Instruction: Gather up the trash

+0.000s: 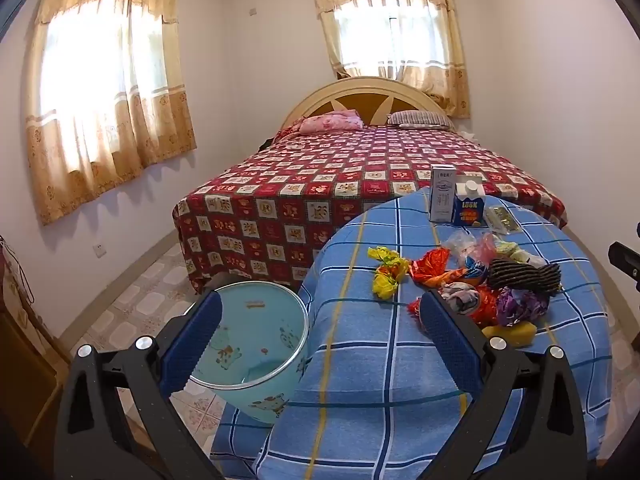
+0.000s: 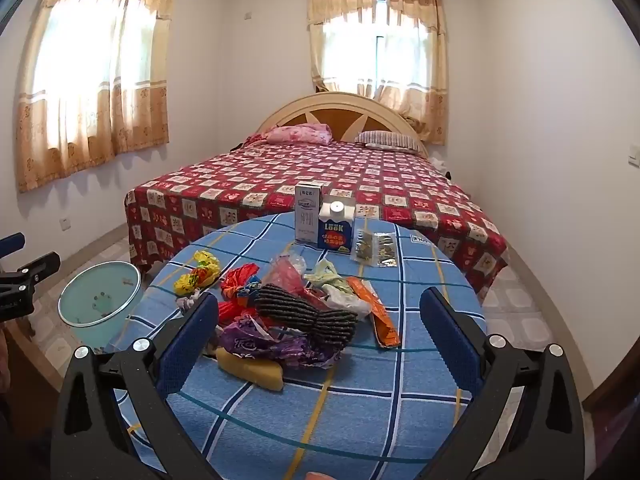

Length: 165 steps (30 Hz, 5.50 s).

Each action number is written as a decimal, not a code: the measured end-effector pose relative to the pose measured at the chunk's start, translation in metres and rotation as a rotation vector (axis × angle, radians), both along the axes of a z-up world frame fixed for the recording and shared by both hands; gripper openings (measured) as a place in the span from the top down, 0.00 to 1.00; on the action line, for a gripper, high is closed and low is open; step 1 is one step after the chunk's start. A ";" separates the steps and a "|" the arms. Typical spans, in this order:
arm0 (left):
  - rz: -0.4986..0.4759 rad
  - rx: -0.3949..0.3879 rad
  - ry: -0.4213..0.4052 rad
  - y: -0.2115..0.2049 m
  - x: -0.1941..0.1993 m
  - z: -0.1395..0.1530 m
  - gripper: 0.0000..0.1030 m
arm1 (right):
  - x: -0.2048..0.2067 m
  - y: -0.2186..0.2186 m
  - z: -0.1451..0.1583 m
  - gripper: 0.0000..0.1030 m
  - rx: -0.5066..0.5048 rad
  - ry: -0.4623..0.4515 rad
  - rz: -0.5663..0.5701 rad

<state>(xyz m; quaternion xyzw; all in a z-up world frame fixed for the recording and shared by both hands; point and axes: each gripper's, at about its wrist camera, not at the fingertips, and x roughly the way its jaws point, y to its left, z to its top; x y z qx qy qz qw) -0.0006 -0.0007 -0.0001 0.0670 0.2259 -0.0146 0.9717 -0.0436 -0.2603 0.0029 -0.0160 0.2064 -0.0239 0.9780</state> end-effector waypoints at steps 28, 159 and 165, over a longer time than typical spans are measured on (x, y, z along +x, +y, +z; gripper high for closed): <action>0.029 0.010 -0.003 0.018 0.005 -0.001 0.06 | -0.001 0.006 -0.007 0.04 -0.028 0.004 0.003; -0.204 0.027 0.221 -0.055 0.085 -0.091 0.78 | 0.094 -0.059 -0.098 0.37 0.076 0.124 -0.063; -0.171 0.020 0.250 -0.033 0.083 -0.097 0.77 | 0.106 -0.043 -0.108 0.90 0.117 0.169 0.060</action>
